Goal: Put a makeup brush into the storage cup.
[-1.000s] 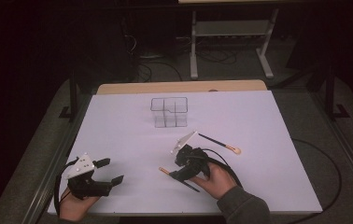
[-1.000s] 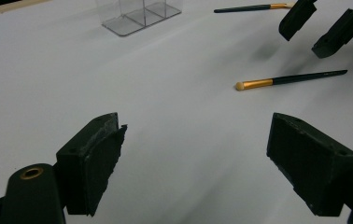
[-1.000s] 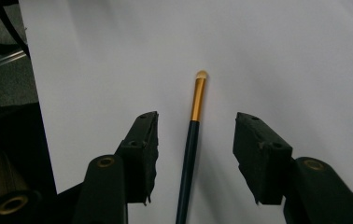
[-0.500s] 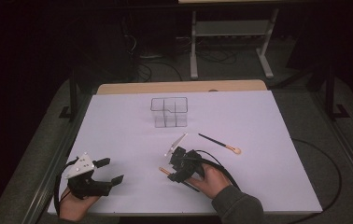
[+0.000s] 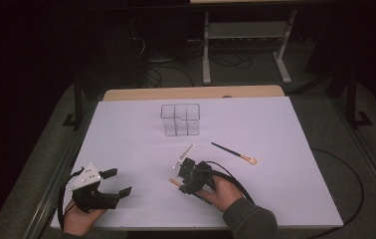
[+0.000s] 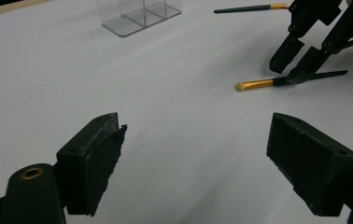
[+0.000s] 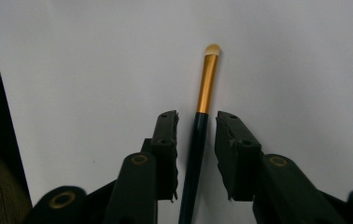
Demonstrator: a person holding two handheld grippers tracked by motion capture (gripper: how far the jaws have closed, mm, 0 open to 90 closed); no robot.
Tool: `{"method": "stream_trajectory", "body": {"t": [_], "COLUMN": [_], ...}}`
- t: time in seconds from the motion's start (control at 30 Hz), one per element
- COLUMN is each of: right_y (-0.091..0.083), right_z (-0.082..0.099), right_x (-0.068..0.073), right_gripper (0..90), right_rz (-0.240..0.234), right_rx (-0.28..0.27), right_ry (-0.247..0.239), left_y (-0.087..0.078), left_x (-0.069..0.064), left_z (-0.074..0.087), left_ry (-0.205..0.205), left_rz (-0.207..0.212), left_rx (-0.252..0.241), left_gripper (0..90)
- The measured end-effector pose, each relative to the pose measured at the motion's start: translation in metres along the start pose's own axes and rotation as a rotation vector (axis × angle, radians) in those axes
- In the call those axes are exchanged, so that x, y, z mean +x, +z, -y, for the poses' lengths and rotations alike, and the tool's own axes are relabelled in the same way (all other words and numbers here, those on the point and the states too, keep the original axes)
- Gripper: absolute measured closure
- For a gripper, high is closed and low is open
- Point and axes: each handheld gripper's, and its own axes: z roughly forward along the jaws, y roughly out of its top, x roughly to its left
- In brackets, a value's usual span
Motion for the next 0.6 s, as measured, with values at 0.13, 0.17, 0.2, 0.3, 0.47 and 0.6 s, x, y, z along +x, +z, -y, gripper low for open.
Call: {"method": "stream_trajectory", "body": {"t": [0.13, 0.17, 0.2, 0.3, 0.47, 0.6], "right_y": [0.0024, 0.0028, 0.0032, 0.0041, 0.005, 0.0053], "right_z": [-0.0002, -0.0002, -0.0003, -0.0005, -0.0011, -0.0019], "right_x": [-0.0001, -0.0001, 0.0, 0.0004, 0.0011, 0.0017], "right_gripper": [72.3, 73.0, 73.4, 75.0, 78.1, 79.5], "right_rz": [0.006, 0.005, 0.005, 0.008, 0.017, 0.026], "right_rx": [0.017, 0.02, 0.023, 0.03, 0.038, 0.047], "right_ry": [0.005, 0.007, 0.007, 0.007, 0.002, -0.011], "left_y": [0.0003, 0.0002, 0.0002, 0.0003, 0.0006, 0.0006], "left_x": [-0.0004, -0.0003, -0.0004, -0.0004, -0.0005, -0.0006], "left_z": [-0.0001, -0.0001, 0.0, 0.0, -0.0001, -0.0002], "left_ry": [-0.001, 0.001, 0.0, 0.0, 0.0, 0.0], "left_rz": [0.001, 0.001, 0.001, 0.001, 0.002, 0.002], "left_rx": [-0.001, 0.0, -0.001, -0.002, 0.0, 0.0], "left_gripper": [17.3, 17.3, 17.3, 17.3, 17.3, 17.3]}}
